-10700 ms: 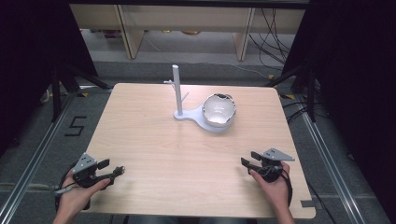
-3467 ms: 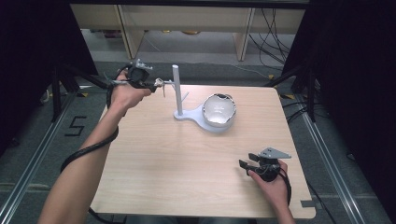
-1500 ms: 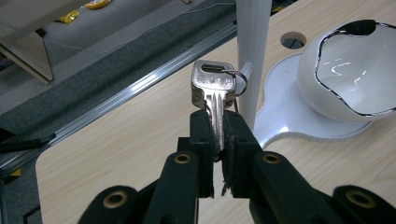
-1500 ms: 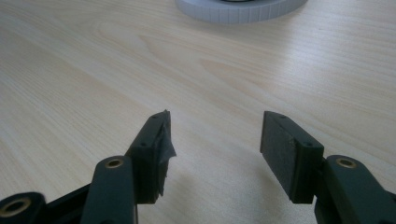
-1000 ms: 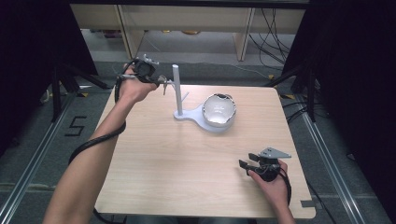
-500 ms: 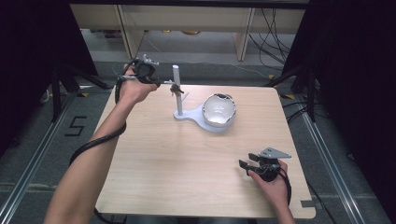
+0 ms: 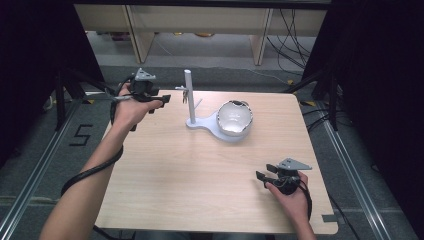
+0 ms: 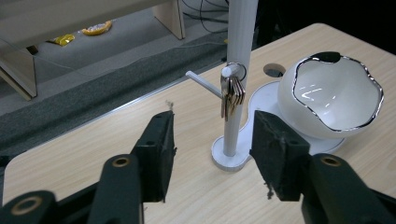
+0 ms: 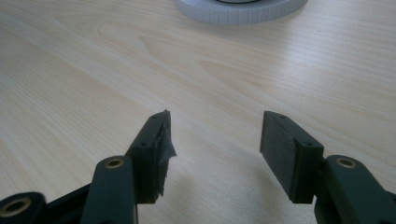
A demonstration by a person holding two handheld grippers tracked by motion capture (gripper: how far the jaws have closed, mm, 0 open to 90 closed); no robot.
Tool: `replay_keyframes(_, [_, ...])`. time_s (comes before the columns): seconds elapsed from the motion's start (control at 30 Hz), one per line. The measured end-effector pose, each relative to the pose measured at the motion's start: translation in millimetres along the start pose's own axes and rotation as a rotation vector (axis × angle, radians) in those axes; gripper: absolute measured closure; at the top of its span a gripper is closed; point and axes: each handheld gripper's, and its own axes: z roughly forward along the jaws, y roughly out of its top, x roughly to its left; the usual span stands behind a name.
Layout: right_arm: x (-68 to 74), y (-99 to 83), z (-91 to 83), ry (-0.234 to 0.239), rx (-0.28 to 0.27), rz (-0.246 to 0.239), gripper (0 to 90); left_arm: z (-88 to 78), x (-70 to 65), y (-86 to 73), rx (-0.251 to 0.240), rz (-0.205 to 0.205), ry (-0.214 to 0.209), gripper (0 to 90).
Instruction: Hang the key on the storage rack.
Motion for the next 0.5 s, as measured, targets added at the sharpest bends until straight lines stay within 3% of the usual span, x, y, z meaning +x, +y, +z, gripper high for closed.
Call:
replay_keyframes(0.3, [0.0, -0.2, -0.2, -0.005, -0.002, -0.001, 44.4, -14.2, 0.3, -19.3, -0.043, -0.035, -0.004, 41.1])
replay_keyframes(0.37, [0.8, -0.7, 0.6, -0.017, -0.022, 0.005, 44.4, -17.1, -1.6, -24.6, -0.057, -0.047, -0.011, 40.2])
replay_keyframes(0.4, [3.0, -0.9, 0.2, -0.005, -0.01, 0.038, 44.4, -20.5, -2.3, -29.4, -0.062, -0.042, -0.011, 40.2])
replay_keyframes(0.5, [3.4, -0.9, 0.2, -0.003, -0.009, 0.044, 44.4, -23.4, -4.1, -33.6, -0.075, -0.049, -0.011, 39.8])
